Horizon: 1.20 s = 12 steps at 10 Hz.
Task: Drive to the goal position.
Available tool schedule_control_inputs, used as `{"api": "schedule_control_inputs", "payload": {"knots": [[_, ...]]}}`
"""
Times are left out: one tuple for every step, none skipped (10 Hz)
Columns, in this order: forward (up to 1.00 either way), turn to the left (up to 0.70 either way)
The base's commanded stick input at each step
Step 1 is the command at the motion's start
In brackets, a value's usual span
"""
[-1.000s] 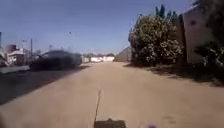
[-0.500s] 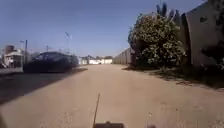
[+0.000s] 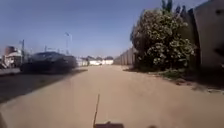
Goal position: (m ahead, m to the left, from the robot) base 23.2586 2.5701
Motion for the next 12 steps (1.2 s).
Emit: {"api": "schedule_control_inputs", "payload": {"knots": [[1.0, 0.27], [1.0, 0.0], [1.0, 0.0], [1.0, 0.0], [1.0, 0.0], [1.0, 0.0], [1.0, 0.0], [1.0, 0.0], [1.0, 0.0], [1.0, 0.0], [1.0, 0.0], [1.0, 0.0]]}}
